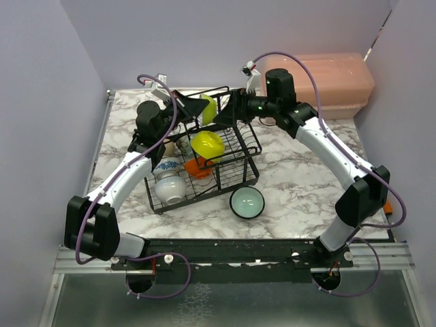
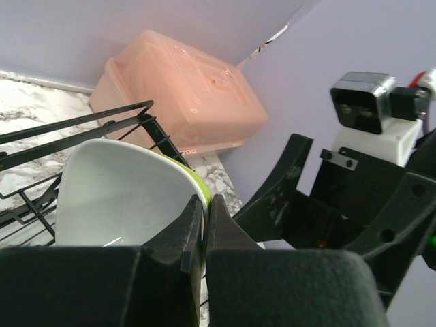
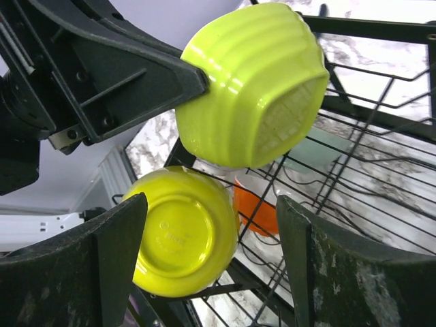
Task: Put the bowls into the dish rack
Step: Adjust the bowl in the dish rack.
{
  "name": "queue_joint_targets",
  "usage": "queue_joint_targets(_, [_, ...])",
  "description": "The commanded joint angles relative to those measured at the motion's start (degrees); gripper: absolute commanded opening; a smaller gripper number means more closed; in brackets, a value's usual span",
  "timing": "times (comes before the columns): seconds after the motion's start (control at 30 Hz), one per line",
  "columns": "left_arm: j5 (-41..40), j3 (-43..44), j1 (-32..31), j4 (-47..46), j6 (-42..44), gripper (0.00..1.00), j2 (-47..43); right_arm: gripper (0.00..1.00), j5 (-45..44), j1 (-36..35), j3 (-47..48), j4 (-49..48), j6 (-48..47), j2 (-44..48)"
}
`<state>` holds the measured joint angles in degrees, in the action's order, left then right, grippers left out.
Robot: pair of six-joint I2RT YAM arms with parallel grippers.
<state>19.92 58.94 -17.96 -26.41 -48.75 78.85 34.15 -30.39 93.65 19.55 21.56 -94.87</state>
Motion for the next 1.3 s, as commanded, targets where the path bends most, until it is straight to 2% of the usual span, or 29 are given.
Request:
queue_joint_targets(0.0, [-0.73,-1.1,1.47,0.19,0.01,0.0,-3.02,0.79,7.79,0.07,3.64,-2.52,2.09,-4.49])
queue_joint_targets(0.2, [-1.51,-1.91,2.25,4.21,0.57,0.01,-4.45,0.77,12.45,0.07,8.17,-2.7,1.62,-8.88])
queue_joint_targets(0.37, [-3.14,-2.85,2.93,6.83,1.9,0.06,-5.92,0.75,16.13,0.07,14.62,1.1,-0.08,-13.92])
queue_joint_targets(0.57, [-4.16,-3.52,3.78,10.35,2.96,0.11,-6.93,0.74,17.48,-0.01,16.88,2.49,-0.82,-15.9])
queue_joint_targets(0.63, [-4.66,-3.54,3.93,11.78,4.49,0.17,-7.48,0.73,18.81,-0.02,17.28,2.36,-0.28,-16.63])
queue_joint_targets(0.77, [-6.08,-3.22,4.31,16.53,7.19,0.19,-8.8,0.67,23.97,-0.5,17.77,2.69,0.53,-18.63])
queue_joint_targets(1.03, [-10.5,-3.2,4.49,22.12,11.62,0.45,-11.02,0.67,24.76,-1.89,17.25,2.3,0.48,-19.83])
queue_joint_targets(1.27, [-15.15,-0.12,4.5,31.13,18.47,0.54,-11.52,0.67,24.6,-2.21,17.14,2.57,0.42,-20.31])
